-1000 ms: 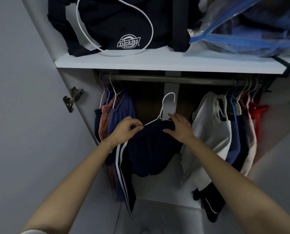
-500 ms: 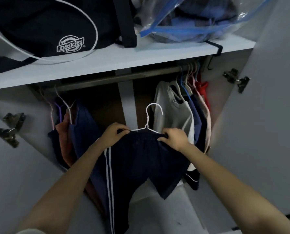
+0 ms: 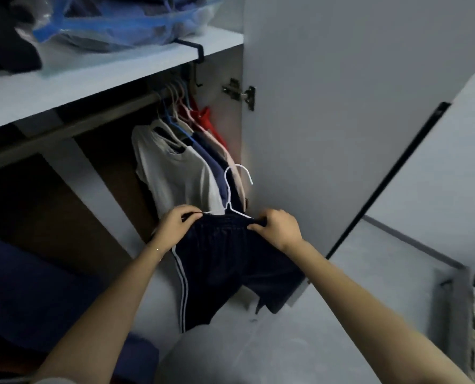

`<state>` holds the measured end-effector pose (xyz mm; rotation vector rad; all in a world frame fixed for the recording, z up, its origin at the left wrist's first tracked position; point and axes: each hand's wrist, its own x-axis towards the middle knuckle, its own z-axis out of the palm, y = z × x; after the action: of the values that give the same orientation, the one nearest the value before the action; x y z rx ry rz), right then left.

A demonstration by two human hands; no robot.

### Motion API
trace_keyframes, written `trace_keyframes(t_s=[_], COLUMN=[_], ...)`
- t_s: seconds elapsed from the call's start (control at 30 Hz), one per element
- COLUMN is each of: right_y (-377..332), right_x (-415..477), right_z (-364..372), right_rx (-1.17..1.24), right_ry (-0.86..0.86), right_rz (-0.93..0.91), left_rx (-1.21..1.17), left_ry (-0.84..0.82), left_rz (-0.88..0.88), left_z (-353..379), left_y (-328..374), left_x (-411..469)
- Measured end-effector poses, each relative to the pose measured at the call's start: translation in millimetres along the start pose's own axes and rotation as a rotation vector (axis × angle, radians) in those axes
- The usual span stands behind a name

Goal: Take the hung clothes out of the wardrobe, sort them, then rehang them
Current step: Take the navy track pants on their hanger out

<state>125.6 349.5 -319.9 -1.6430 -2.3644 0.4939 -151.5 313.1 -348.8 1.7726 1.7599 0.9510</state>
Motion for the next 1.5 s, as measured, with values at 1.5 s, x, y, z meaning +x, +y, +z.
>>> trace_keyframes(t_s=[1.5], right_y=[396.5], right_x=[-800.4], right_z=[-207.3], right_rx=[0.040], right_ry=[1.011], right_rz=[1.762], left_rx=[-0.297], left_ry=[-1.209], left_rz=[1.390], left_z=[706.7], left_y=[738.2], left_x=[-346.0])
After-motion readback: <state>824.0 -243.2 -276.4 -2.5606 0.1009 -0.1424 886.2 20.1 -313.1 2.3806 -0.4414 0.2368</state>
